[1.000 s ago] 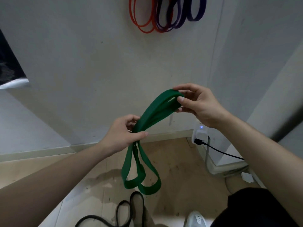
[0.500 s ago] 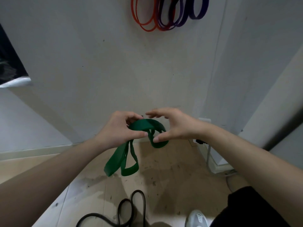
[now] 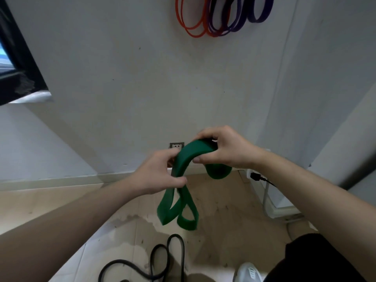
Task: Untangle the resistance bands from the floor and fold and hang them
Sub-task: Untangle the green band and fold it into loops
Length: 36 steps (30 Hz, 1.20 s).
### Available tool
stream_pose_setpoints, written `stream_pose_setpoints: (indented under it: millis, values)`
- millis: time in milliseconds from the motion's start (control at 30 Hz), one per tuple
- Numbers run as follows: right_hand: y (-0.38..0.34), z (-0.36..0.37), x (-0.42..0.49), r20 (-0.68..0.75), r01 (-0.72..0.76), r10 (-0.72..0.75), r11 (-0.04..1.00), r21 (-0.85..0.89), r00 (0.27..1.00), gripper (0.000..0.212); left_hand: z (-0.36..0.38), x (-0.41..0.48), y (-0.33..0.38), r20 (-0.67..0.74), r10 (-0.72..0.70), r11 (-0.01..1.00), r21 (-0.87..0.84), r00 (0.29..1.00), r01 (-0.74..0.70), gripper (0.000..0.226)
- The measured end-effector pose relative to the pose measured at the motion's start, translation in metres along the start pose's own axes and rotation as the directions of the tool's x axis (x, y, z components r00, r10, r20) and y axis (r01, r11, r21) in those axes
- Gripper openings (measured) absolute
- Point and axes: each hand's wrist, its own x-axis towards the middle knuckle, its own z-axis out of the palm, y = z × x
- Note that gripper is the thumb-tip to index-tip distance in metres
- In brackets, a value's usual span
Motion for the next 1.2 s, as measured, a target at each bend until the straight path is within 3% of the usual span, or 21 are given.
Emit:
stream_pose_setpoints:
  millis: [233, 467, 667, 767, 900, 1033, 1200]
  values:
    - [0.01, -0.031, -0.013, -0.136, 0.013, 0.002, 0.994, 0.113, 0.991, 0.023, 0.005, 0.0, 0.008, -0.04, 0.042, 0.994, -0.096, 0.998, -0.046, 0.042]
    - [0.039, -0.042, -0.017, -0.184, -0.09, 0.106, 0.992, 0.093, 0.977, 0.021, -0.002, 0.01, 0.011, -0.121, 0.094, 0.996, 0.014, 0.988, -0.093, 0.056]
    - [0.067, -0.017, -0.01, 0.005, -0.243, 0.243, 0.97, -0.028, 0.97, 0.016, -0.016, 0.015, -0.005, -0.082, 0.064, 0.994, 0.097, 0.995, -0.056, 0.055]
    - [0.076, 0.012, -0.003, 0.1, -0.258, 0.28, 0.947, -0.189, 0.955, 0.03, -0.015, 0.012, -0.014, -0.015, 0.058, 0.982, 0.182, 0.998, -0.054, 0.055]
    - [0.066, 0.052, -0.001, 0.205, -0.182, 0.235, 0.951, -0.249, 0.95, 0.05, -0.005, 0.003, -0.018, 0.115, 0.084, 0.952, 0.285, 0.99, -0.114, 0.052]
    - [0.054, 0.077, -0.001, 0.113, -0.121, 0.134, 0.986, -0.115, 0.985, 0.067, -0.003, -0.002, -0.021, 0.136, 0.068, 0.957, 0.271, 0.988, -0.103, 0.056]
    - [0.042, 0.09, 0.002, 0.084, -0.092, 0.078, 0.981, 0.173, 0.993, 0.052, -0.016, -0.004, -0.022, 0.116, 0.035, 0.986, 0.155, 0.993, -0.053, 0.054]
